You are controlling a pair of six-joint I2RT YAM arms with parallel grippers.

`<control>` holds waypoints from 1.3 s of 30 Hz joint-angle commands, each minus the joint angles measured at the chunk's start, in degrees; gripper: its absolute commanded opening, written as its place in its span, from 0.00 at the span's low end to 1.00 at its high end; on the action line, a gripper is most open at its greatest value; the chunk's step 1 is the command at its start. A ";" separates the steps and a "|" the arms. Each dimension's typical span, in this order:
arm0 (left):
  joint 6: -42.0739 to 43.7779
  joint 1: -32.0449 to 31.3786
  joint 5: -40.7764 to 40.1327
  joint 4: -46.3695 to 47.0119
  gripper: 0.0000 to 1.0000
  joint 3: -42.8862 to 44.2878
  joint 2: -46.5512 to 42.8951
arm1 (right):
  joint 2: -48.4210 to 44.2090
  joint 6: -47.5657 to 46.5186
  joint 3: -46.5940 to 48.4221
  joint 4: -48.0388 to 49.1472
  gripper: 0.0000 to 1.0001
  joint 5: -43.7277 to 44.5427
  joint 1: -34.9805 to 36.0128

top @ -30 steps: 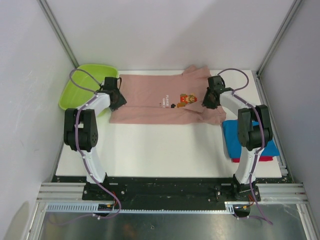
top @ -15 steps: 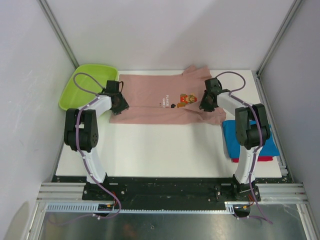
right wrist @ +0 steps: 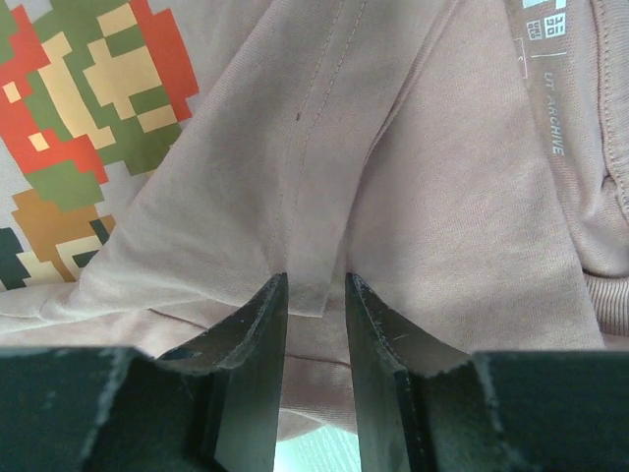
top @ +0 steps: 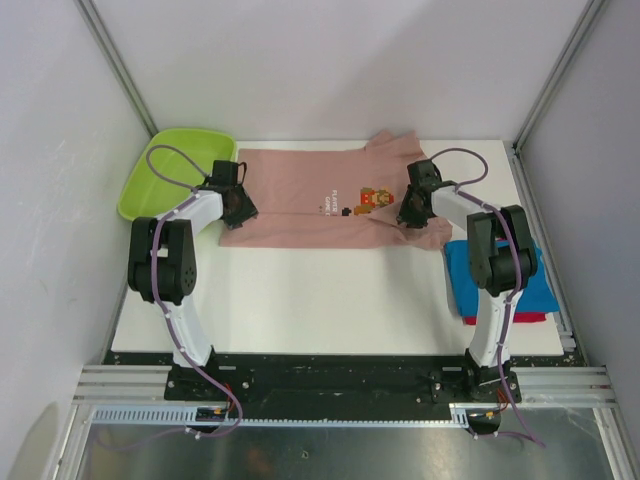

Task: Fold and stack the t-shirts
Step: Fold the flattened tshirt in 1/3 of the way

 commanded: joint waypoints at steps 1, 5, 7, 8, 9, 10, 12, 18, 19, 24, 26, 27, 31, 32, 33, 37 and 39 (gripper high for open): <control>0.98 -0.09 0.54 0.88 0.51 0.32 -2.97 | 0.99 0.97 -0.02 0.48 0.35 -0.65 0.32; 1.13 -0.12 0.54 0.91 0.51 0.33 -2.86 | 0.83 1.46 -0.07 1.21 0.32 -1.13 0.33; 1.15 -0.08 0.52 0.95 0.51 0.37 -2.81 | 0.73 1.65 -0.05 1.70 0.27 -1.28 0.33; 1.17 -0.07 0.53 0.93 0.51 0.39 -2.76 | 0.70 1.77 -0.06 1.91 0.24 -1.35 0.28; 1.14 -0.11 0.49 0.91 0.51 0.35 -2.73 | 0.73 1.83 -0.02 2.06 0.20 -1.38 0.26; 1.21 -0.09 0.43 0.91 0.51 0.42 -2.72 | 0.70 1.95 0.00 2.23 0.17 -1.49 0.25; 1.30 -0.11 0.42 0.90 0.51 0.52 -2.69 | 0.76 2.06 0.02 2.46 0.10 -1.63 0.24; 1.51 -0.06 0.36 0.92 0.51 0.64 -2.62 | 0.82 2.11 0.65 2.91 0.00 -1.97 0.02; 1.57 -0.06 0.41 0.87 0.51 0.57 -2.58 | 0.87 2.04 0.91 2.96 0.00 -1.96 0.00; 1.63 -0.08 0.57 0.84 0.51 0.58 -2.45 | 1.79 1.45 3.50 2.74 0.00 -1.90 0.10; 1.63 -0.09 0.66 0.89 0.51 0.54 -2.47 | 2.73 1.06 5.46 2.54 0.00 -1.83 0.25; 1.67 -0.03 0.64 0.85 0.51 0.60 -2.41 | 3.37 0.81 6.56 2.34 0.00 -1.75 0.29; 1.76 0.02 0.70 0.89 0.51 0.64 -2.52 | 6.66 -0.49 12.67 0.88 0.00 -1.28 0.92; 1.78 -0.02 0.75 0.85 0.51 0.61 -2.53 | 7.53 -0.84 14.25 0.45 0.00 -1.17 1.15; 1.84 -0.04 0.78 0.88 0.51 0.60 -2.53 | 8.45 -1.19 15.88 0.06 0.00 -1.03 1.40; 2.16 0.01 0.81 0.85 0.51 0.93 -2.41 | 11.78 -2.70 21.32 -1.05 0.00 -0.41 2.28; 2.33 0.02 0.85 0.89 0.51 1.02 -2.30 | 13.07 -3.52 23.67 -1.28 0.00 0.02 2.79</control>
